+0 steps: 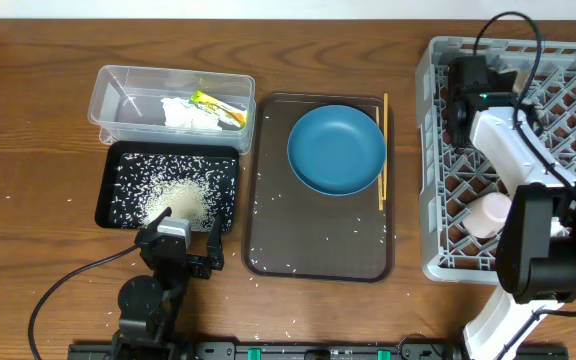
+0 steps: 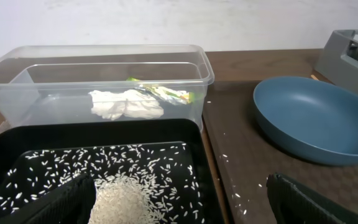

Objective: Sort waste into correct bins and load items into the dishwasher rack
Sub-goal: 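Move the right gripper to the blue plate and grasp its edge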

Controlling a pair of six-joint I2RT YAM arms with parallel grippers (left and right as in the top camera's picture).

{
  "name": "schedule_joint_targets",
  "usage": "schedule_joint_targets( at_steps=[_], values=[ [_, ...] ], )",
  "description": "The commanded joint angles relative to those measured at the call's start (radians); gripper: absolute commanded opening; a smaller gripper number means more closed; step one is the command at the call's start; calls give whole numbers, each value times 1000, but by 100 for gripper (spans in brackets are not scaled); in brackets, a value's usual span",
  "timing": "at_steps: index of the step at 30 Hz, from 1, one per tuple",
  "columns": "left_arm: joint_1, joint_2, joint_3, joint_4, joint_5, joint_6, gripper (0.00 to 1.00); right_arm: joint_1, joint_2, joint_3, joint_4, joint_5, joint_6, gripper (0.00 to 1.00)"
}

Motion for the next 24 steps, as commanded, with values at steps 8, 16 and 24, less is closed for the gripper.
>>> schedule_joint_targets(
  at_steps=[8, 16, 24],
  values=[
    [2, -7, -25, -7, -12, 3, 91, 132, -345, 35, -42, -717, 64, 69],
    [2, -7, -25, -7, -12, 3, 90, 360, -315, 24, -61, -909, 311, 69],
    [2, -7, -25, -7, -12, 3, 90, 395, -31, 24, -89, -904, 700, 62]
  ],
)
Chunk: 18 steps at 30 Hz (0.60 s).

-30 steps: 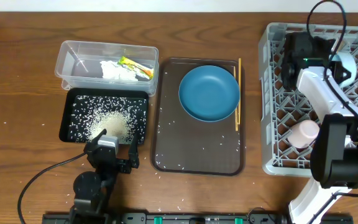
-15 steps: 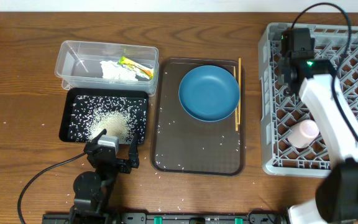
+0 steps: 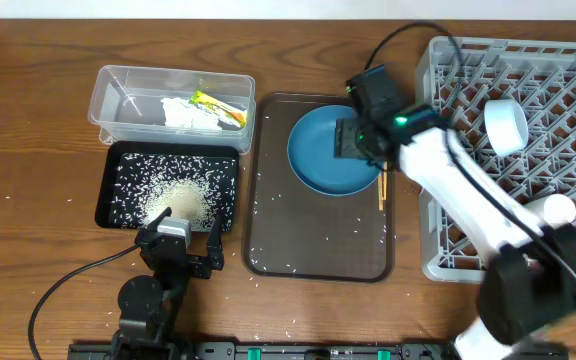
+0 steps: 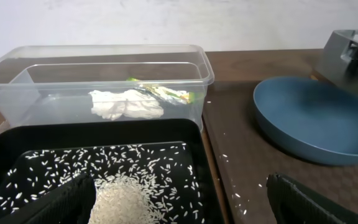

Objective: Sort waste into correct bins and load items into the dishwasher rack
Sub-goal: 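Move the right gripper to the blue plate and grasp its edge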

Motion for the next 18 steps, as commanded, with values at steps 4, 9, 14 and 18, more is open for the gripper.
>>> schedule_joint_targets(
  at_steps=[4, 9, 14, 18],
  values=[
    [2, -7, -25, -7, -12, 3, 91, -45, 144, -9, -27, -137, 275, 58],
    [2, -7, -25, -6, -12, 3, 90, -44, 177, -9, -34, -195, 274, 56],
    [2, -7, -25, -6, -12, 3, 91, -47, 127, -3, 0, -198, 174, 50],
    [2, -7, -25, -7, -12, 3, 90, -43, -1, -2, -47, -176, 109, 51]
  ],
)
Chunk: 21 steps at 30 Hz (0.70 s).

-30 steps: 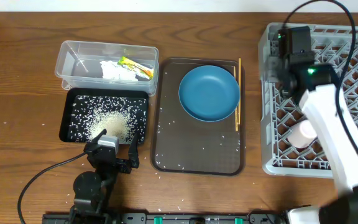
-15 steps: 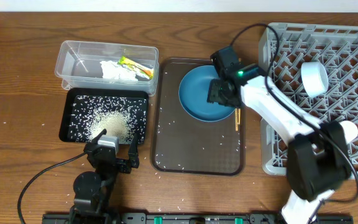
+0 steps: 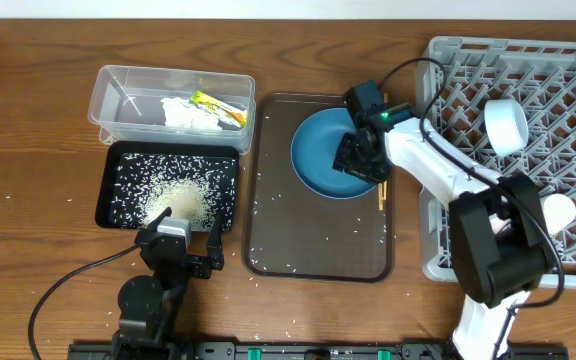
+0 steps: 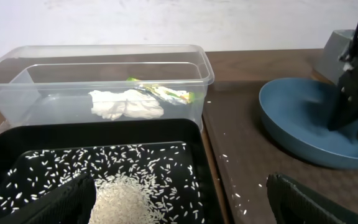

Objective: Sort waste into correct bins and load items into the dishwasher rack
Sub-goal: 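Move the right gripper to the blue plate and grasp its edge, then carry the blue plate with the right gripper and stand it in the rack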

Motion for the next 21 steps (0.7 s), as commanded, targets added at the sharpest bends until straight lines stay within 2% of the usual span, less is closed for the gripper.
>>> schedule_joint_targets(
  at_steps=[1, 4, 6, 9, 17, 20, 21],
  values=[
    [2, -7, -25, -6, -12, 3, 90, 2, -158, 6, -59, 7, -58, 53],
    [2, -7, -25, -7, -12, 3, 90, 1, -209, 6, -141, 48, -37, 61],
    [2, -7, -25, -7, -12, 3, 90, 2, -209, 3, -188, 108, -31, 63],
    [2, -7, -25, -7, -12, 3, 91, 1, -182, -30, -195, 127, -22, 63],
    [2, -7, -25, -7, -12, 3, 90, 13, -61, -133, -88, 59, 127, 62],
    [2, -7, -25, -6, -12, 3, 90, 13, -40, -147, -4, 8, 111, 41],
    [2, -7, -25, -6, -12, 3, 90, 13, -40, -147, 24, -1, 82, 30]
  ],
)
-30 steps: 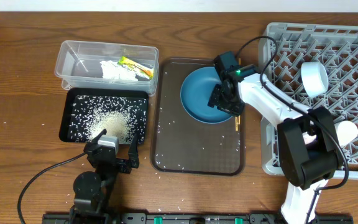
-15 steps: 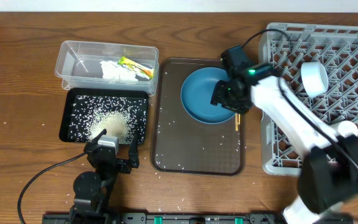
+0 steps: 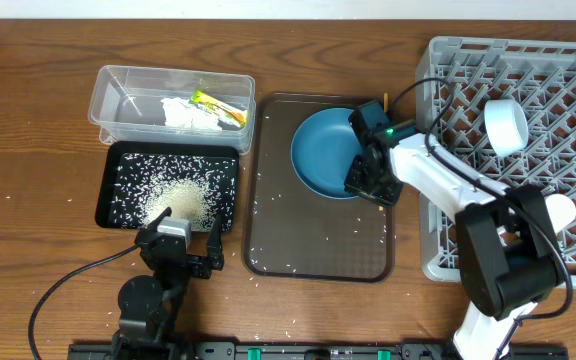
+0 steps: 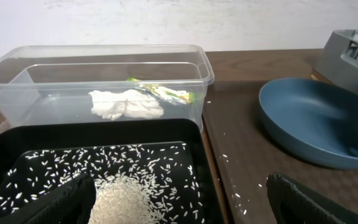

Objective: Sort waste into correct bins and load items into the dishwasher rack
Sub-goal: 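Carry the blue plate with the right gripper and stand it in the rack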

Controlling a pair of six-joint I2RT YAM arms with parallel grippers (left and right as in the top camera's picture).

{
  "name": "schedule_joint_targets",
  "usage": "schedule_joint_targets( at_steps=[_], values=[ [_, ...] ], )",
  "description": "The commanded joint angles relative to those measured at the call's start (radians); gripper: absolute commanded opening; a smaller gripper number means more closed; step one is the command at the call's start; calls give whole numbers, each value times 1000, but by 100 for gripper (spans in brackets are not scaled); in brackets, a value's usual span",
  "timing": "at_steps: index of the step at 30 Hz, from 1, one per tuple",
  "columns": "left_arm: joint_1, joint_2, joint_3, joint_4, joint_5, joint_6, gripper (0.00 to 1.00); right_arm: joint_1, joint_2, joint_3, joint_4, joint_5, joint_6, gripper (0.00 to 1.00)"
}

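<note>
A blue plate [image 3: 326,150] lies on the brown tray [image 3: 308,245]; the left wrist view shows the plate [image 4: 316,118] too. My right gripper [image 3: 366,181] is low at the plate's near-right rim, and its jaws are hidden from above. A pair of chopsticks [image 3: 385,101] lies along the tray's right side, mostly under the right arm. The grey dishwasher rack [image 3: 430,150] holds a white cup [image 3: 505,123] and a pale cup [image 3: 560,210]. My left gripper [image 3: 183,243] rests open at the black tray's near edge, its dark fingers [image 4: 67,202] wide apart.
A clear bin [image 3: 118,85] at the back left holds a crumpled tissue [image 4: 126,104] and a green-yellow wrapper [image 3: 218,104]. In front of it a black tray [image 3: 118,160] holds a heap of rice [image 4: 126,202]. Loose grains dot the brown tray and the table.
My right gripper has moved from the plate's right half toward the near-right rim. The plate has hardly shifted. The left arm has not moved.
My right gripper was first over the rack's far left corner. Then it hung at the plate's far right side, with a white cup showing in the rack. Then it was down on the plate, which had slid slightly right, and now it sits at the near-right rim.
</note>
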Motion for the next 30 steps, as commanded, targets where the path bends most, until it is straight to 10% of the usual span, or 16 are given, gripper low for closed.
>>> schedule_joint_targets(
  at_steps=[1, 4, 13, 24, 30],
  values=[
    [2, -7, -25, -7, -12, 3, 91, 8, -2, 3, 54, -45, -7, 22],
    [2, -7, -25, -7, -12, 3, 90, 8, -20, 5, 57, -42, -7, 1],
    [2, -7, -25, -7, -12, 3, 90, -46, -264, 5, 23, 169, -63, 1],
    [2, -7, -25, -7, -12, 3, 91, -218, -638, 5, -47, 1254, -244, 1],
    [2, -7, -25, -7, -12, 3, 91, -387, -640, 5, 146, 1382, -577, 1]
  ],
)
